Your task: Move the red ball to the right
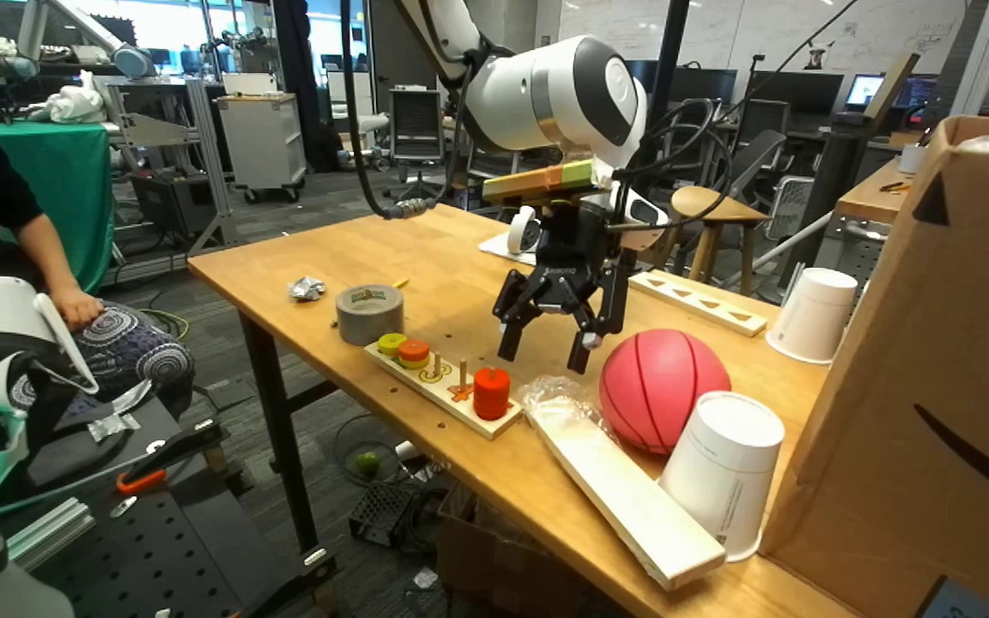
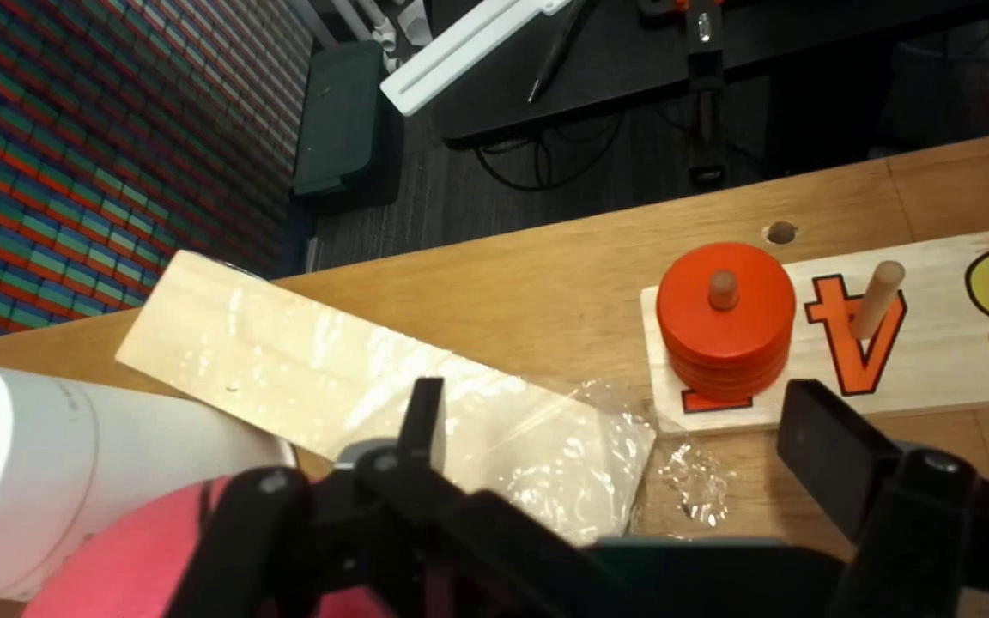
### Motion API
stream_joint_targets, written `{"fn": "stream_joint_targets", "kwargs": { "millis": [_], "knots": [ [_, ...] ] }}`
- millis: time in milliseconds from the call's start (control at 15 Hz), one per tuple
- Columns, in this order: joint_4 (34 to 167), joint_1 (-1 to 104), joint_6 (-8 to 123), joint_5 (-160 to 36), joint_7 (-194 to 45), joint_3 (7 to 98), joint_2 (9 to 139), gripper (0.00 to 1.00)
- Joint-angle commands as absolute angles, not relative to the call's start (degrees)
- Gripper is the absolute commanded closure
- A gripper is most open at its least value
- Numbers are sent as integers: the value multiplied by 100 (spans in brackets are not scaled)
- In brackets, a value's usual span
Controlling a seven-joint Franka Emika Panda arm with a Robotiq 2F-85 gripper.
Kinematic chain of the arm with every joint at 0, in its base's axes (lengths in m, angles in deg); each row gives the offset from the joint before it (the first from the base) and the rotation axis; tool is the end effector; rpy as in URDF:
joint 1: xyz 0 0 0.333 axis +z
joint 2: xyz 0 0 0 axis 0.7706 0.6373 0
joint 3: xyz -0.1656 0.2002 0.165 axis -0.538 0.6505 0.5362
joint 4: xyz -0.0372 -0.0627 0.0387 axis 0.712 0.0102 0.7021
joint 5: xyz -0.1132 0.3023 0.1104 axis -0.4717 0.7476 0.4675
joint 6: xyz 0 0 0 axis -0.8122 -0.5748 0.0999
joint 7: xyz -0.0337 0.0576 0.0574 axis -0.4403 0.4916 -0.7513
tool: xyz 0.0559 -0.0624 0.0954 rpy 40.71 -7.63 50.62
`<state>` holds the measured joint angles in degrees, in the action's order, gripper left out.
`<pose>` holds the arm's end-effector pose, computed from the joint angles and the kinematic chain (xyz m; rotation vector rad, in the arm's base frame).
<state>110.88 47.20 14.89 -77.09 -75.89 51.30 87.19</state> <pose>0.5013 -0.1086 0.2494 2.6345 -0.1677 -0.9885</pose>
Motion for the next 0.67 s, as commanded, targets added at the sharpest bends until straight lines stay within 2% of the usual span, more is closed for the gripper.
{"fn": "stream_joint_targets", "kwargs": {
  "millis": [0, 333, 600],
  "knots": [
    [11247, 4516, 1989, -7452, -7129, 5168, 8736, 0],
    [11208, 4513, 2436, -7763, -6985, 5047, 8782, 0],
    [10820, 4870, 2407, -8653, -7765, 4865, 8633, 0]
  ]
}}
